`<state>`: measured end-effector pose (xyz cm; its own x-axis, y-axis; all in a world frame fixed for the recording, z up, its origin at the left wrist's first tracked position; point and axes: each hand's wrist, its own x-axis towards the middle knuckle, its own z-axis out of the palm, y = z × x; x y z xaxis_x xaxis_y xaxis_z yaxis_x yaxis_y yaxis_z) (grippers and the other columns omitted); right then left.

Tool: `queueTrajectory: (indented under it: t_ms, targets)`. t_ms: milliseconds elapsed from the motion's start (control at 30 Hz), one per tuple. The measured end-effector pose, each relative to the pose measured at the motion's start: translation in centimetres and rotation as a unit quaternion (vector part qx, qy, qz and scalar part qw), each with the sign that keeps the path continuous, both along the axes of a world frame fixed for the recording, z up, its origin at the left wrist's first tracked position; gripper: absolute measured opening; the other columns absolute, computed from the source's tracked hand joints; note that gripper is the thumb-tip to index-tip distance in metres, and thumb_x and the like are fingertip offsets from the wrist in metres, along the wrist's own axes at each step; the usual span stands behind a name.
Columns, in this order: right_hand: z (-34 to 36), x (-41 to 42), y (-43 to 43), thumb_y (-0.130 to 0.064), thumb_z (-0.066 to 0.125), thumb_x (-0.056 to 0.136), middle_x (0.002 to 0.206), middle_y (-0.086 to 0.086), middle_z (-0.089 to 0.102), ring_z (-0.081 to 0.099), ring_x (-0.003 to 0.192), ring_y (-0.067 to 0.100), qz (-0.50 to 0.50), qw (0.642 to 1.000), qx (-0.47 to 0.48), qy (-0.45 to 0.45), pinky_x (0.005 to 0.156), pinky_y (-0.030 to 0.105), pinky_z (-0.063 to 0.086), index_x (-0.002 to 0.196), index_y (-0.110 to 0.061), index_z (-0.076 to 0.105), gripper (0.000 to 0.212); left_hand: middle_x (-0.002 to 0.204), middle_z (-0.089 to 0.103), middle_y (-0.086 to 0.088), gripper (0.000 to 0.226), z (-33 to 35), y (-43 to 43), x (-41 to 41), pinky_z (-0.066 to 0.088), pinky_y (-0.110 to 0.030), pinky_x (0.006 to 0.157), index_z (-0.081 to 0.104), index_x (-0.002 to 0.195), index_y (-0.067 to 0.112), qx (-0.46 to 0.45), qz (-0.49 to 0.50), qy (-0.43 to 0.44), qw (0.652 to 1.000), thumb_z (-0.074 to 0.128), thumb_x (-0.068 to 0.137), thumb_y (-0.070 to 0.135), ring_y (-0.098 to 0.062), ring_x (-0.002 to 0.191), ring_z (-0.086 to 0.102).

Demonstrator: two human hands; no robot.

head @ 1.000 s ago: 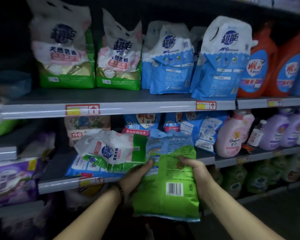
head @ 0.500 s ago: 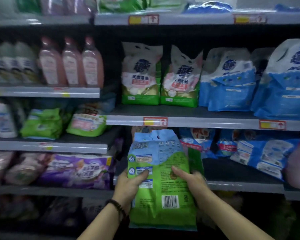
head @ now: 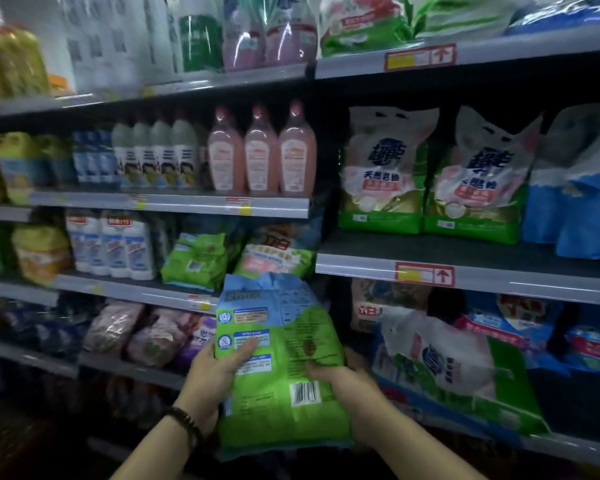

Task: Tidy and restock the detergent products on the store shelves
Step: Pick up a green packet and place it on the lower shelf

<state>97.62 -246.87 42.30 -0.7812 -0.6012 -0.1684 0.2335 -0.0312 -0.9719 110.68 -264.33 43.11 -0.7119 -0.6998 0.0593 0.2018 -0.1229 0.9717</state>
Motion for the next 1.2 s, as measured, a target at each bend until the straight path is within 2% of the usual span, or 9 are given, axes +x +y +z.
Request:
queueTrajectory:
  t_ms: [167,267,400,567,633,733,867,1000,1200]
  targets:
    - [0.0,-1.4,-6.5,-0.002,0.082,0.086,0.096,0.002,0.083,0.08,0.092,0.027,-0.046,0.996,-0.033,0.062,0.089,0.056,0.063,0.108,-0.022,0.078,0.031,0.107,0.08,-0.008,0.056,2.4,-5.6,-2.0,0.057,-0.059,0.096,0.073,0.113,0.014,-0.099,0.035,-0.03,0.994,0.095,0.067,0.038,-0.033,0.1,0.077]
    - [0.5,-3.2,-9.8,-0.004,0.08,0.087,0.1,0.001,0.083,0.079,0.096,0.028,-0.062,0.993,-0.058,0.076,0.092,0.059,0.061,0.108,-0.023,0.078,0.028,0.105,0.081,0.001,0.066,3.6,-9.1,-4.2,0.059,-0.053,0.095,0.072,0.115,0.023,-0.12,0.05,-0.043,0.991,0.094,0.058,0.049,-0.026,0.099,0.078]
    - [1.1,-6.3,-14.5,0.0,0.079,0.088,0.103,0.006,0.083,0.079,0.098,0.033,-0.093,0.987,-0.107,0.077,0.091,0.06,0.061,0.114,-0.017,0.076,0.031,0.111,0.077,0.014,0.05,5.5,-13.1,-6.9,0.059,-0.042,0.094,0.061,0.132,0.045,-0.214,0.069,-0.028,0.974,0.081,0.088,0.034,-0.018,0.105,0.073]
    - [3.6,-10.7,-21.5,-0.005,0.083,0.087,0.107,0.001,0.081,0.076,0.102,0.023,-0.143,0.973,-0.132,0.122,0.096,0.048,0.061,0.117,-0.016,0.076,0.033,0.15,0.055,-0.003,0.069,8.2,-18.7,-12.0,0.059,-0.03,0.074,0.042,0.154,0.041,-0.32,0.105,-0.027,0.941,0.07,0.097,0.014,-0.004,0.091,0.07]
    - [4.1,-12.7,-24.5,-0.008,0.083,0.087,0.107,0.001,0.08,0.076,0.098,0.02,-0.165,0.965,-0.131,0.159,0.095,0.046,0.061,0.117,-0.013,0.075,0.032,0.153,0.05,-0.019,0.075,7.9,-20.2,-14.3,0.057,-0.048,0.093,0.039,0.157,0.03,-0.388,0.167,-0.055,0.905,0.074,0.093,0.015,-0.029,0.118,0.066]
    - [2.8,-14.9,-27.7,-0.03,0.082,0.089,0.121,0.011,0.076,0.072,0.112,0.031,-0.188,0.95,-0.038,0.246,0.099,0.047,0.057,0.134,-0.01,0.067,0.051,0.168,0.021,-0.02,0.075,3.6,-20.1,-17.3,0.034,-0.054,0.119,0.033,0.16,0.03,-0.523,0.192,-0.187,0.809,0.063,0.093,0.046,-0.041,0.153,0.026]
    - [2.2,-15.4,-28.0,-0.051,0.065,0.099,0.156,0.017,0.051,0.05,0.141,0.038,-0.181,0.9,0.174,0.357,0.11,0.047,0.043,0.163,-0.013,0.03,0.082,0.171,-0.012,-0.018,0.083,-2.7,-18.7,-19.4,0.011,-0.06,0.124,0.004,0.165,0.031,-0.615,0.155,-0.315,0.706,0.014,0.091,0.066,-0.045,0.158,-0.008]
    - [2.8,-16.3,-26.5,-0.055,0.055,0.103,0.159,0.014,0.048,0.054,0.138,0.038,-0.088,0.877,0.268,0.39,0.105,0.046,0.047,0.165,-0.015,0.013,0.086,0.171,-0.017,-0.016,0.08,-3.4,-19.2,-19.7,0.004,-0.059,0.125,-0.004,0.164,0.034,-0.626,0.157,-0.289,0.707,0.015,0.094,0.067,-0.043,0.156,-0.016]
    - [2.6,-15.5,-24.5,-0.043,0.057,0.106,0.14,0.016,0.065,0.065,0.122,0.039,-0.086,0.891,0.26,0.362,0.096,0.042,0.053,0.155,-0.015,0.029,0.063,0.168,-0.028,-0.012,0.087,-2.5,-18.4,-18.6,0.003,-0.056,0.128,-0.014,0.162,0.035,-0.635,0.099,-0.324,0.695,0.002,0.086,0.074,-0.039,0.155,-0.025]
